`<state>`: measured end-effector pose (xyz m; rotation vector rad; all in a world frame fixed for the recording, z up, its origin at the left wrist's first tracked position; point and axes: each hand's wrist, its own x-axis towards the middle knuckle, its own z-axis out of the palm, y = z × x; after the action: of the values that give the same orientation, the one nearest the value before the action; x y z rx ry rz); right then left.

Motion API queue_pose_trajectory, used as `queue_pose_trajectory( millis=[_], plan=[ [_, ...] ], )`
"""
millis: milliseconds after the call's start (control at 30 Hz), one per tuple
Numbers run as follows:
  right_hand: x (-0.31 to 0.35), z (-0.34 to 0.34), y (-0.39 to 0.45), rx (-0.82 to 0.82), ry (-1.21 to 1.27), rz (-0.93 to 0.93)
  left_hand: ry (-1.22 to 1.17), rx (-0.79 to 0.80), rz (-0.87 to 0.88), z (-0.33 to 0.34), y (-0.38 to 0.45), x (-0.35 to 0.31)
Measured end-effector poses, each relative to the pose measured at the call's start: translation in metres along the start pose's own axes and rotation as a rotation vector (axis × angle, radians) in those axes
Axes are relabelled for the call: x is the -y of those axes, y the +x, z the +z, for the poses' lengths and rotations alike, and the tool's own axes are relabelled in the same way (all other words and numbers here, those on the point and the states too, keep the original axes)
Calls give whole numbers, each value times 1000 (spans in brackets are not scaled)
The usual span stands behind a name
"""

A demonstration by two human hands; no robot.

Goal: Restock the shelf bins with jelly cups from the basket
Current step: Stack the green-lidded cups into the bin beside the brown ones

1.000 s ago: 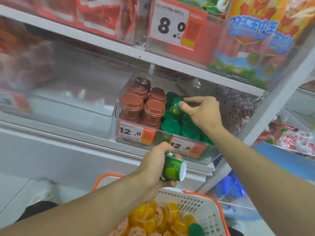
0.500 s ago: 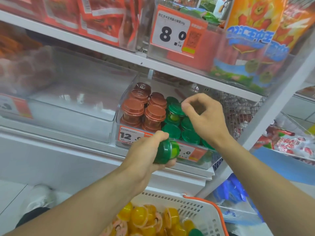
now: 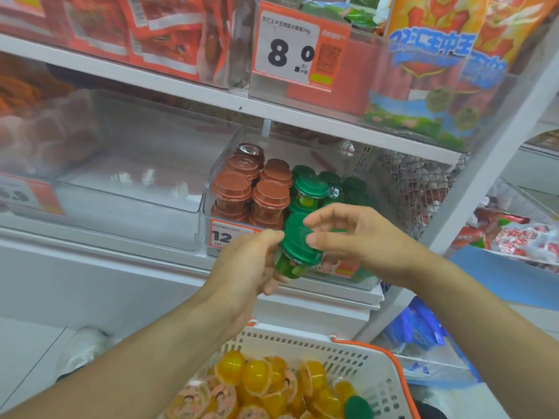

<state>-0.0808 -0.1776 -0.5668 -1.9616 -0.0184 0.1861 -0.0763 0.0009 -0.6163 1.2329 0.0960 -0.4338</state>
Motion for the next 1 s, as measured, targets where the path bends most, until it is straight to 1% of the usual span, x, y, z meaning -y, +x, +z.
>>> queue_pose_trajectory(
  millis=[67,133,200,300,400,467,567,733,867,933,1000],
  plan=[
    [0,0,1,47,193,181,11,-31,16,1,3,2],
    [-1,-3,2,70,301,280,14,-42,27,3,4,2],
    [0,-7,4,10,361,277,10,-37,33,6,5,1],
    [4,-16,11,-187,453,220,-29,-45,-5,7,6,1],
    [2,-21,26,-365,480,206,24,-47,-48,8,8,5],
    [-2,-19,35,-421,470,229,69,-49,-57,8,9,8],
    [-3,-15,42,-416,474,246,120,-37,-65,8,10,12],
    [-3,-13,49,-360,436,241,163,-25,-82,9,10,17],
    [-3,-9,51,-356,385,238,181,-24,-97,11,11,21],
    [-4,-9,50,-387,243,215,184,-19,-98,12,11,24],
    [-8,-15,45,-515,-101,102,187,-9,-100,12,10,28]
  ],
)
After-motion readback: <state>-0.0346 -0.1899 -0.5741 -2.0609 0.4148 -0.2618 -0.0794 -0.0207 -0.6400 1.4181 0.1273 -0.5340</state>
